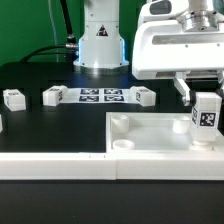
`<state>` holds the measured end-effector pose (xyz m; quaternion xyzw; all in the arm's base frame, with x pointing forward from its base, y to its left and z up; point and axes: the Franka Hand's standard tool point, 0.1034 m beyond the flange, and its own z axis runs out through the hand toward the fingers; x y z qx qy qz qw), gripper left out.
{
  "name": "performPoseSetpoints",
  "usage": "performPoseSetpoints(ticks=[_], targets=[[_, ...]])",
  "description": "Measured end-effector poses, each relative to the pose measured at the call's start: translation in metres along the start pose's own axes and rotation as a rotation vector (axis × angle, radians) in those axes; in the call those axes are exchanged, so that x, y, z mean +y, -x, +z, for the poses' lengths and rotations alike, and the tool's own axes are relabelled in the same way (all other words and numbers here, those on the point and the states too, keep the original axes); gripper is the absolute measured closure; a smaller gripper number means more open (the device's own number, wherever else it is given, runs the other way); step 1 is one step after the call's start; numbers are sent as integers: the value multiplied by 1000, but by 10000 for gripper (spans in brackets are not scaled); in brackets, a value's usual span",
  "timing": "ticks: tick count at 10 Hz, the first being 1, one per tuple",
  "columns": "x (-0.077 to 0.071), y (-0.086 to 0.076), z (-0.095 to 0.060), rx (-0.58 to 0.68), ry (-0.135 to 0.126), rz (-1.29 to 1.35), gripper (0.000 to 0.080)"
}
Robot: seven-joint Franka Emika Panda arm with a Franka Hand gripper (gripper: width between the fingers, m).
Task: Assemble square table
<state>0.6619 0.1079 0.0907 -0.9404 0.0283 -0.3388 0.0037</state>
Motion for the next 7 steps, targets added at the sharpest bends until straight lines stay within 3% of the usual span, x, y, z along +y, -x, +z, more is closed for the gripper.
performPoseSetpoints(ticks=[2,3,4,5,6,7], targets=[[1,0,0,0,4,9,509],[1,1,0,-3,4,9,424],[1,1,0,-3,4,9,286],[1,1,0,-3,4,9,286],[1,1,0,-3,4,9,179],[1,1,0,-3,4,9,159]])
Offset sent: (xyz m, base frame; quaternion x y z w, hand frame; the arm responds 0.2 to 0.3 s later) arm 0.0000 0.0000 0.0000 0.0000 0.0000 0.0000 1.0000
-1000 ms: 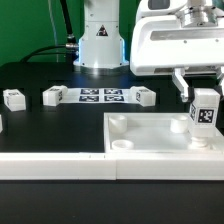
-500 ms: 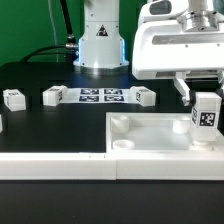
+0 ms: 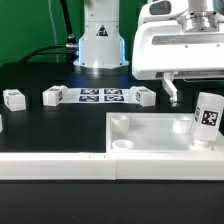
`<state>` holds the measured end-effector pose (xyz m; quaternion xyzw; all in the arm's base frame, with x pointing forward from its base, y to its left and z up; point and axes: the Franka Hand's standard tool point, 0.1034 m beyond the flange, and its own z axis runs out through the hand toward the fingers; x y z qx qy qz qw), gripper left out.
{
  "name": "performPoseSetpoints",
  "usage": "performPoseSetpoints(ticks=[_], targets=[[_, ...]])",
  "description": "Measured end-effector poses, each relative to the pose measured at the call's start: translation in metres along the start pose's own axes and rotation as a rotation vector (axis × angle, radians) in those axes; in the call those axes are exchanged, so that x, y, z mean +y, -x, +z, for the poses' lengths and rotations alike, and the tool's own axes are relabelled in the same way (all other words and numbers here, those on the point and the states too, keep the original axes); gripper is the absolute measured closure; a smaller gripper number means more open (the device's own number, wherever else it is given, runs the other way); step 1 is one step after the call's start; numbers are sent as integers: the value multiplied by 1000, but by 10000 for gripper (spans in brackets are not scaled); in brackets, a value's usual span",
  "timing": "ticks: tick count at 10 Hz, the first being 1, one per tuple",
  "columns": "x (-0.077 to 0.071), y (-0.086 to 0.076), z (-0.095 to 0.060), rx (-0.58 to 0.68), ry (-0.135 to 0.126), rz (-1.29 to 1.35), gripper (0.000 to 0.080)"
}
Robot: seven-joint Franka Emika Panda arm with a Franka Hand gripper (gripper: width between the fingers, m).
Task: Assemble square table
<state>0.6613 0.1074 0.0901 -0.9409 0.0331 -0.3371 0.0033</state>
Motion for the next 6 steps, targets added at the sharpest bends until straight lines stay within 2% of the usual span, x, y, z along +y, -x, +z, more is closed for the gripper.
performPoseSetpoints(ticks=[6], targets=[[0,1,1,-10,1,1,150]])
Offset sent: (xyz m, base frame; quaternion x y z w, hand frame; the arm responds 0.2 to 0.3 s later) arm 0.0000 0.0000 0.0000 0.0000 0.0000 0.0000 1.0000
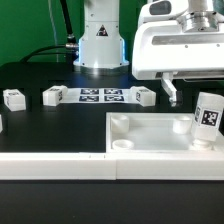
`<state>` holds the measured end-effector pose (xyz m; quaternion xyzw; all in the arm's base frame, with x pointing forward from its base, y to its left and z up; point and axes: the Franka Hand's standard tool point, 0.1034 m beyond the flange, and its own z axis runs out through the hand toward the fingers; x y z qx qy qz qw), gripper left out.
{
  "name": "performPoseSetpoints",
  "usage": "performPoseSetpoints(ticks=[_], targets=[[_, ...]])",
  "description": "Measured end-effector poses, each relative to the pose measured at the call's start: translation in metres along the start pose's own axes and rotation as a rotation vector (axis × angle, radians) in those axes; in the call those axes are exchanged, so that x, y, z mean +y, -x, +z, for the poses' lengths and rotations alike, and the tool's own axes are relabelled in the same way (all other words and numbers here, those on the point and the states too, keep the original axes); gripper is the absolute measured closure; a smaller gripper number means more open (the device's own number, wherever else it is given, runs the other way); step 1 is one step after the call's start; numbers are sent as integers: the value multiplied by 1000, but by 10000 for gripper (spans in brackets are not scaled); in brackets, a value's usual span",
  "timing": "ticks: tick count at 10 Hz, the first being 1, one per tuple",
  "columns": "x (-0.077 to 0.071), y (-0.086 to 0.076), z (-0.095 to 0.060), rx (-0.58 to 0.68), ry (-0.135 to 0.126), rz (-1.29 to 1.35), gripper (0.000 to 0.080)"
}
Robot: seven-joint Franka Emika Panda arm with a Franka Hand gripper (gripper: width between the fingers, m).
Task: Assemble square table
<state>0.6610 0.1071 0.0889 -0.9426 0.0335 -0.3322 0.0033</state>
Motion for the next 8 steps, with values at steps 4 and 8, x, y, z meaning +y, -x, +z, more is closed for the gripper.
performPoseSetpoints(ticks=[4,8], targets=[[-2,-7,7,-315,-6,58,150],[5,-9,8,-529,-8,74,150]])
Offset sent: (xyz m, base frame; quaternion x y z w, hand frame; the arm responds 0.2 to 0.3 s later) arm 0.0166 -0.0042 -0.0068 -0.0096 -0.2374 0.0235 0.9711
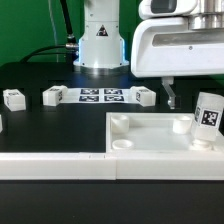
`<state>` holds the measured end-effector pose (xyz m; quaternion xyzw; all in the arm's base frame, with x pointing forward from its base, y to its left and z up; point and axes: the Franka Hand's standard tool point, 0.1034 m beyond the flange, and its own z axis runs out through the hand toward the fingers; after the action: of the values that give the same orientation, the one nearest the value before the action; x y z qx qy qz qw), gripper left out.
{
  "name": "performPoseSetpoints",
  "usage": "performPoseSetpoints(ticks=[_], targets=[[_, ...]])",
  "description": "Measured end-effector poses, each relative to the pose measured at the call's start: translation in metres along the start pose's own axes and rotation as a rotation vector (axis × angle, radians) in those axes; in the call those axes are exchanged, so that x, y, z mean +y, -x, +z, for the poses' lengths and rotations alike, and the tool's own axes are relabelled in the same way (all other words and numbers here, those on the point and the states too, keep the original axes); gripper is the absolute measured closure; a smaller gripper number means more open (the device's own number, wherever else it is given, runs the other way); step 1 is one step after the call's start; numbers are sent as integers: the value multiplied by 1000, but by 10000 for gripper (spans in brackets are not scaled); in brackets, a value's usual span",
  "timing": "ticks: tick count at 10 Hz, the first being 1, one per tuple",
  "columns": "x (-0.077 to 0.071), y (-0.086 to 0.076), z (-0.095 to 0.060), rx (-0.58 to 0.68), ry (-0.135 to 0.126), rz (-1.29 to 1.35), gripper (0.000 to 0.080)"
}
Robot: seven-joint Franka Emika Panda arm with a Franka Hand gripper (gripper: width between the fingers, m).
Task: Assemble square table
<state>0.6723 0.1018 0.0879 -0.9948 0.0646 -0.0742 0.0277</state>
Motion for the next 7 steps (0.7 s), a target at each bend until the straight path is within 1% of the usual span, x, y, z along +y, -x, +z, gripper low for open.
performPoseSetpoints(ticks=[1,2,4,6,7], targets=[[5,2,1,-45,2,8,150],[4,1,2,-39,1,22,150],[-7,6,4,-45,-5,48,150],[-4,5,4,-45,-4,76,150],[-4,5,4,-45,-4,93,272]])
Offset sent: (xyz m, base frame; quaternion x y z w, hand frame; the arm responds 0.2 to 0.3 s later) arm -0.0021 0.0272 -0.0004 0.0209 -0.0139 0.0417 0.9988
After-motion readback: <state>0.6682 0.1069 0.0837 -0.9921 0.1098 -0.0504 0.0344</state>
